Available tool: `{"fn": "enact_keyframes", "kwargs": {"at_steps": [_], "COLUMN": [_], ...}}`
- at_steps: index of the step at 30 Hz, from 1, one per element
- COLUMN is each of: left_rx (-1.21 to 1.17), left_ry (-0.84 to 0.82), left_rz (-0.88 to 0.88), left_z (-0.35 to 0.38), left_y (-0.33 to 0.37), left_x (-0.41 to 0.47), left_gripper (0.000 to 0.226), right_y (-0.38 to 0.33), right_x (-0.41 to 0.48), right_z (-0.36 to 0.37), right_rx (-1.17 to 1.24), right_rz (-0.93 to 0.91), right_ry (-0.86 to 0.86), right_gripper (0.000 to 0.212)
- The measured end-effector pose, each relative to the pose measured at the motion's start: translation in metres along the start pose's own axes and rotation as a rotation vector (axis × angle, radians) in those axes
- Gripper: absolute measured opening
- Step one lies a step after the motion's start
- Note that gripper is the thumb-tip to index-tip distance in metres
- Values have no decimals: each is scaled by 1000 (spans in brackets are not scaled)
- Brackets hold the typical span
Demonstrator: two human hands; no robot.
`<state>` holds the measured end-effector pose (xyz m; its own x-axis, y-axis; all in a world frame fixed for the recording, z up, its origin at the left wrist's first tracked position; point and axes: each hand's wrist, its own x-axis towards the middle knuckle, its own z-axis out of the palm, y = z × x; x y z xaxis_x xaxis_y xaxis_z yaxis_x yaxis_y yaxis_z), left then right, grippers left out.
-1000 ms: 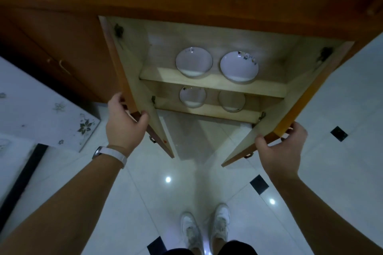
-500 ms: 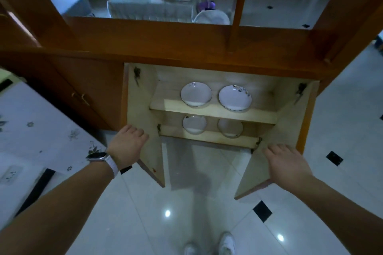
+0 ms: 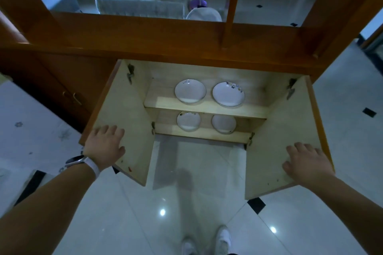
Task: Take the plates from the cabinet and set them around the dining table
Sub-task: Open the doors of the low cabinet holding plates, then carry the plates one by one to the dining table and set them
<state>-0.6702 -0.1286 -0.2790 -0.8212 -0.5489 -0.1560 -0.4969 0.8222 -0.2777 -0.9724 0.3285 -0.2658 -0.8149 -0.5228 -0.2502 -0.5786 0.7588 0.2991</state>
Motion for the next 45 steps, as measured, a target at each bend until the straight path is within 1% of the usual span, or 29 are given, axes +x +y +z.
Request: {"fn": "enact_keyframes", "kwargs": {"at_steps": [3, 6, 12, 15, 18, 24, 28, 32, 35, 40, 45], "left_rx": [-19, -29, -32, -98, -138, -174, -173, -207, -234, -310, -366], "left_ry": [-38, -63, -61, -36, -11, -23, -27, -41, -16, 62, 63], "left_rz": [-69, -88, -49, -5, 35, 91, 152, 155, 163, 209, 238], "left_z": [3, 6, 2, 1, 3, 6, 7, 3, 0, -9, -21], "left_y": [-5, -8, 0, 9, 21, 47, 62, 79, 93, 118, 149], "left_x": [0, 2, 13, 23, 39, 76, 106, 134, 152, 177, 190], "left_gripper": [59, 61, 65, 67, 65, 57, 60, 59, 58, 58, 57], "right_y": [9, 16, 15, 10, 3, -7, -16, -24, -31, -42, -61], "right_x": [-4, -8, -8, -1, 15, 64, 109, 149, 176, 214, 233], "right_z": [0, 0, 2, 7, 13, 17, 17, 17, 12, 0, -16], "right_rx": [8, 51, 102, 136, 157, 172, 216, 310, 324, 348, 415], "right_rz": [46, 76, 70, 55, 45, -41, -72, -130, -197, -307, -396], "right_ry": [-41, -62, -45, -50, -52, -42, -59, -6, 43, 35, 60], "right_gripper": [46, 47, 50, 53, 54, 54, 52, 54, 44, 52, 50]}}
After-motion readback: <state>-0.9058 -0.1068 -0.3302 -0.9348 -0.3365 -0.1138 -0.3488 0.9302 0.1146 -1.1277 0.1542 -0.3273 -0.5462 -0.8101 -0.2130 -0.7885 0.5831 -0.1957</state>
